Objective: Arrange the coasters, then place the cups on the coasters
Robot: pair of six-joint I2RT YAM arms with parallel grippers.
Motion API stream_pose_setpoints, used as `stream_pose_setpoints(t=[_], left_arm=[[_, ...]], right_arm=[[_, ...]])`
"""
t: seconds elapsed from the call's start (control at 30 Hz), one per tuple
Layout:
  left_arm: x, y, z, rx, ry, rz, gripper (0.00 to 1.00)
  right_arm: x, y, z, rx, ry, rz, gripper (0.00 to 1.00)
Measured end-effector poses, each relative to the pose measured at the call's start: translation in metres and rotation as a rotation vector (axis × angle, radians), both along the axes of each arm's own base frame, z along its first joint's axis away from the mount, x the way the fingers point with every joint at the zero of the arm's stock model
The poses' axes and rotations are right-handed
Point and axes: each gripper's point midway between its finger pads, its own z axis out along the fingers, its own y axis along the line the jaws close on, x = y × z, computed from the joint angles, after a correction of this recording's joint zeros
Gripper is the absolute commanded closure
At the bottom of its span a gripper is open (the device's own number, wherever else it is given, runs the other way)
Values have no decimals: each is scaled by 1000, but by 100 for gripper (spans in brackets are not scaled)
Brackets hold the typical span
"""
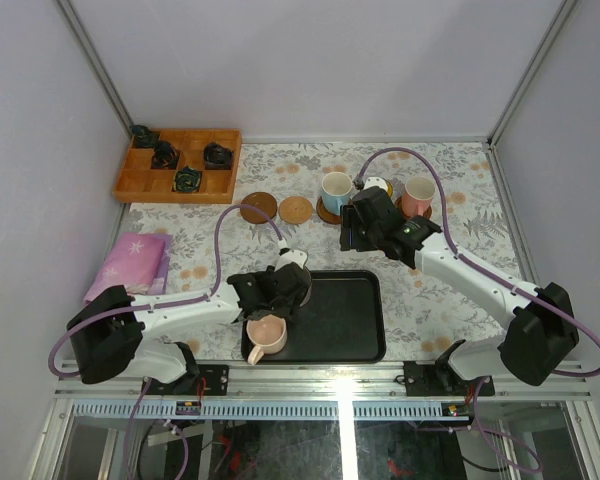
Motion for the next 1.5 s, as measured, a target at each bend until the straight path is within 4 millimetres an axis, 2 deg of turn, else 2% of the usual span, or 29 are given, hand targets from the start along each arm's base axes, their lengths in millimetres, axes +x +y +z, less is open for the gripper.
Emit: stream_pose_setpoints(t=[0.03,0.1,0.13,0.17,0.6,0.73,0.93,1.07,1.17,1.37,1.5], left_arm=[[0,0,0,0,-2,2,63],[0,0,1,1,-5,0,90],[0,-1,1,-6,-4,5,97],[0,0,2,-6,-6,5,100],[2,2,7,-8,-39,3,100],[9,3,24,-38,-101,8,100],[31,1,56,-102,-246,55,100],[49,4,66,-85,-338,87,100],[67,5,66,-66,-365,117,100],[126,21,55,-33,-381,248,100],[162,25,56,-49,-389,308,100]], right_arm=[[-1,1,-1,6,4,4,36],[-2,3,-2,14,9,7,36],[-2,3,-2,16,11,9,36],[-2,4,-2,16,12,9,36],[-5,8,-8,23,22,21,38],[-9,6,-14,12,35,24,38],[-10,4,-17,3,38,20,38],[-8,2,-17,-7,28,12,39],[-5,1,-16,-16,14,7,39],[2,-6,-12,-54,-26,-18,38],[11,-9,1,-72,-71,-37,38]])
